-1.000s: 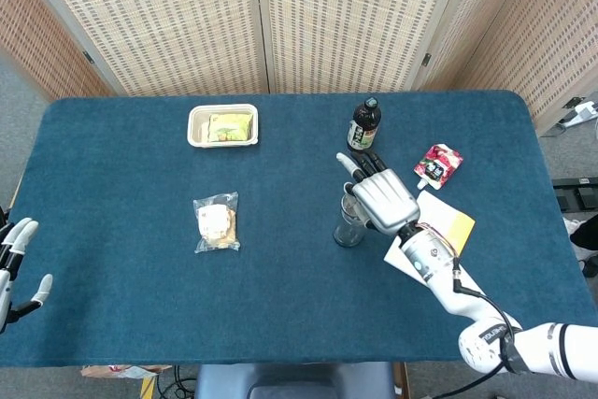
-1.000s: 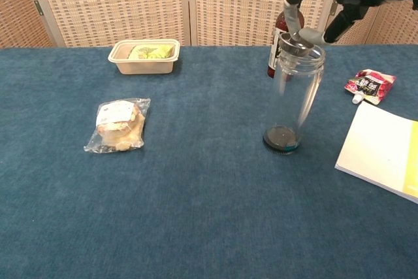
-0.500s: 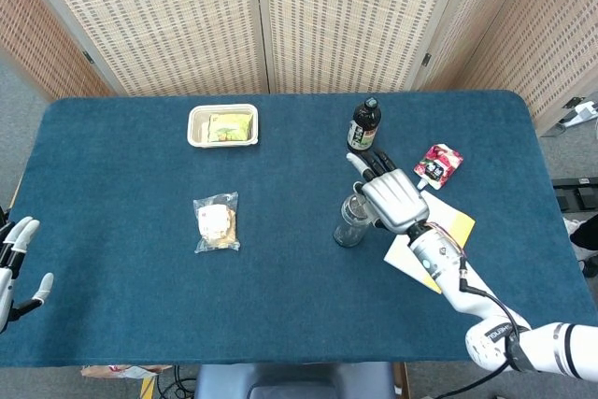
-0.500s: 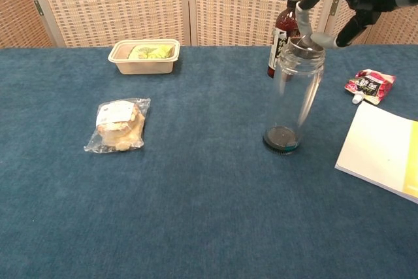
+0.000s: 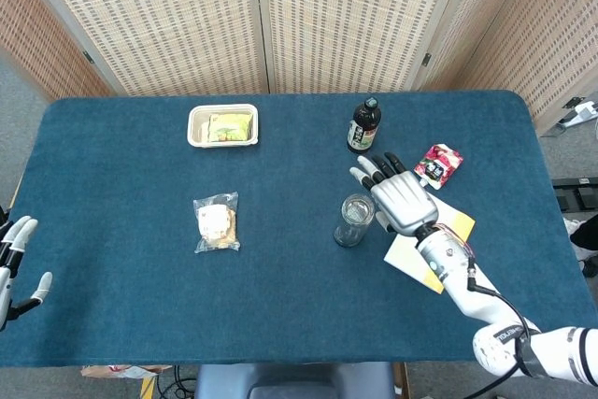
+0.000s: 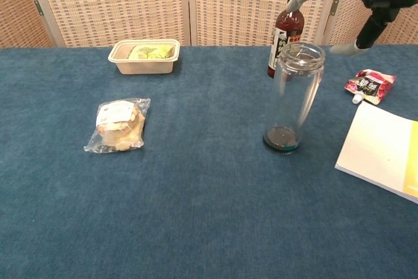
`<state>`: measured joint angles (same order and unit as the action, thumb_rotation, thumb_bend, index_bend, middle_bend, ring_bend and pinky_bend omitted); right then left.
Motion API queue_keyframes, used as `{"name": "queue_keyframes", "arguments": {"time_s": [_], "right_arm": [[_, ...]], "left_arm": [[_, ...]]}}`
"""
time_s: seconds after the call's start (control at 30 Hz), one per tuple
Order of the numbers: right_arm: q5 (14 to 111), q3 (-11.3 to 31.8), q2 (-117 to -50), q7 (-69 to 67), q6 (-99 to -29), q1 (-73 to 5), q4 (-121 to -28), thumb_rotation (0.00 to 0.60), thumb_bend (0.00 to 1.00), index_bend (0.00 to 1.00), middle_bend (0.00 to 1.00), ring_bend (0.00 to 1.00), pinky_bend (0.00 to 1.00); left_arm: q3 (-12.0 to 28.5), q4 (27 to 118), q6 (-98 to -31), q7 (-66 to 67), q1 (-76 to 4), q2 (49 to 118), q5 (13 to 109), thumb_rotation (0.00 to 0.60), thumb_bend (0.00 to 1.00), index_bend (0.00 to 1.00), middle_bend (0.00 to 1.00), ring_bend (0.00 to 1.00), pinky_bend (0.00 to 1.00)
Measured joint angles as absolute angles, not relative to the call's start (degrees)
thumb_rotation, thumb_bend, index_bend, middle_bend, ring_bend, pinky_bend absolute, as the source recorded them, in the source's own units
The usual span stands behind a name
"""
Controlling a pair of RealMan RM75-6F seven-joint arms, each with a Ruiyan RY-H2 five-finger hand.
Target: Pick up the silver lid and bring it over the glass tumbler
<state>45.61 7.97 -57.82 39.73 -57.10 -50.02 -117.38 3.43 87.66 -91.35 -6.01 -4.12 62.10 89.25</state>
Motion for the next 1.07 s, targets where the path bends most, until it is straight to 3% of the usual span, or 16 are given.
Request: {"name": "queue_keyframes", "arguments": {"time_s": [0.17, 0.33, 0.4, 0.6, 0.9, 1.07], "right_arm": [[48.81, 8.25, -54.03, 36.35, -60.61, -47.41, -120.47, 0.600, 0.38, 0.08, 0.00, 0.00, 0.00], [60.24, 6.81, -51.41, 27.14, -66.47, -40.05, -120.87, 0.600, 0.38, 0.08, 0.00, 0.00, 0.00], [67.06, 5.08, -51.29, 22.43, -70.15, -35.75, -119.21, 0.600, 0.38, 0.03, 0.00, 0.00, 0.00], [82.29, -0.74, -54.91, 8.59, -82.51, -21.44, -104.68, 0.600, 0.38, 0.00, 0.00, 0.00, 0.00], [85.55, -5.77, -66.10, -2.84, -94.67, -5.68, -80.37, 0.600, 0.38, 0.00, 0.00, 0.00, 0.00], [87.16, -5.36, -67.56, -2.96, -98.02, -2.72, -78.35, 0.600, 0.38, 0.00, 0.00, 0.00, 0.00]], "left_arm": [[3.59, 87.48, -91.01, -5.44, -4.27, 62.29, 88.90, 0.600, 0.35, 0.00, 0.05, 0.00, 0.05], [3.49, 87.38, -90.36, -3.80, -4.68, 62.78, 89.11, 0.600, 0.35, 0.00, 0.05, 0.00, 0.05], [3.35, 87.40, -89.87, -2.95, -4.94, 63.08, 89.30, 0.600, 0.35, 0.00, 0.05, 0.00, 0.05], [2.96, 87.41, -87.83, -0.75, -5.87, 64.05, 89.36, 0.600, 0.35, 0.00, 0.05, 0.00, 0.05], [3.32, 87.41, -85.85, 1.07, -6.92, 65.10, 87.90, 0.600, 0.35, 0.00, 0.05, 0.00, 0.05], [3.26, 87.02, -84.01, 1.96, -7.88, 65.81, 87.63, 0.600, 0.35, 0.00, 0.05, 0.00, 0.05]]}}
